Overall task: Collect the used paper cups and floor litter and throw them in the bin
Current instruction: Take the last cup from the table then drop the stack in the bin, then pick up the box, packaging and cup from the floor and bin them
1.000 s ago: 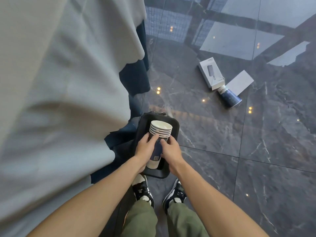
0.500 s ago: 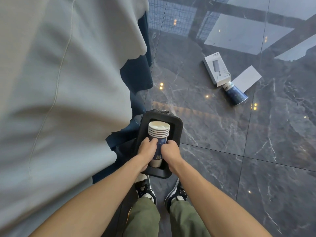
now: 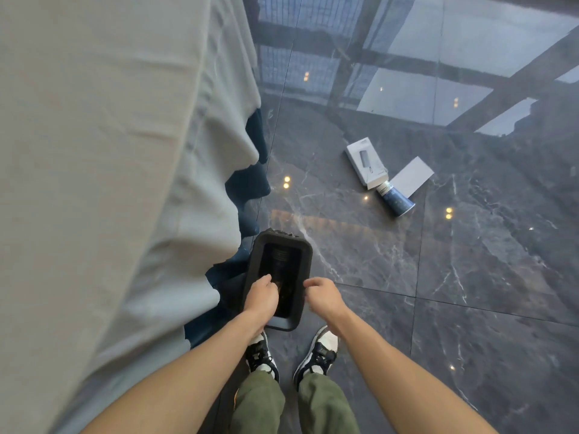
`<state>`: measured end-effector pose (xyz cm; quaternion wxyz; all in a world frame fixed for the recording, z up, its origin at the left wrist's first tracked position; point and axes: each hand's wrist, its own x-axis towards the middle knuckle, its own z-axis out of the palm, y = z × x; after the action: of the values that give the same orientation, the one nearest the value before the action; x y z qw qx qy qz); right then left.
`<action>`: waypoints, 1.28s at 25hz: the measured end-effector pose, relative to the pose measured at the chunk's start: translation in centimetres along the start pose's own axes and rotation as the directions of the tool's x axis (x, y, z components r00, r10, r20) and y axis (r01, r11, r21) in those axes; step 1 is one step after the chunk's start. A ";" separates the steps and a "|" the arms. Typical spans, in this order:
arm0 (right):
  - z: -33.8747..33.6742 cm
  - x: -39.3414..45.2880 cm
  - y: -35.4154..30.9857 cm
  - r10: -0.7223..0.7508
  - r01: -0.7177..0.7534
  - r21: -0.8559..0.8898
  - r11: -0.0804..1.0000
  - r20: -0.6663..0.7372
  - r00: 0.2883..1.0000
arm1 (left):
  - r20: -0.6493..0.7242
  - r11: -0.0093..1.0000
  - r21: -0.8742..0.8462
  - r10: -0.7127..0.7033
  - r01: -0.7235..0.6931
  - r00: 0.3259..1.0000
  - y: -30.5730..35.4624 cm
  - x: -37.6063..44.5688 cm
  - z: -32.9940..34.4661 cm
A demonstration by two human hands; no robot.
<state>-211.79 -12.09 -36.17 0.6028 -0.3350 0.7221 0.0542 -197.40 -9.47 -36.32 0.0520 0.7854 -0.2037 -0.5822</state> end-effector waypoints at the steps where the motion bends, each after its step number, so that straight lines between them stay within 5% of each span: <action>1: -1.5 -2.1 -0.4 -0.009 0.009 -0.019 1.000 0.006 1.000 | 0.025 0.999 0.043 0.030 -0.031 0.999 0.7 -2.0 -0.3; 12: -22.6 -18.8 -3.8 -0.281 0.250 -0.352 0.902 -0.038 0.959 | 0.113 0.799 0.436 0.409 -0.415 0.906 18.1 -21.7 0.4; 19: -37.9 -21.2 -4.5 -0.431 0.316 -0.532 0.786 -0.106 0.896 | 0.101 0.678 0.567 0.506 -0.468 0.857 27.1 -27.8 8.1; 24: -46.3 -20.8 -6.1 -0.511 0.266 -0.648 0.714 -0.221 0.831 | 0.071 0.620 0.596 0.592 -0.510 0.803 33.2 -28.2 11.9; 32: -55.0 -13.8 -9.7 -0.471 0.202 -0.614 0.763 -0.314 0.824 | 0.045 0.567 0.640 0.646 -0.519 0.762 43.7 -21.5 14.9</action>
<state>-251.68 -40.35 -5.75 0.2937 -0.6260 0.7190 0.0700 -227.87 -38.79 -7.90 0.0014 0.6973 -0.6244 -0.3521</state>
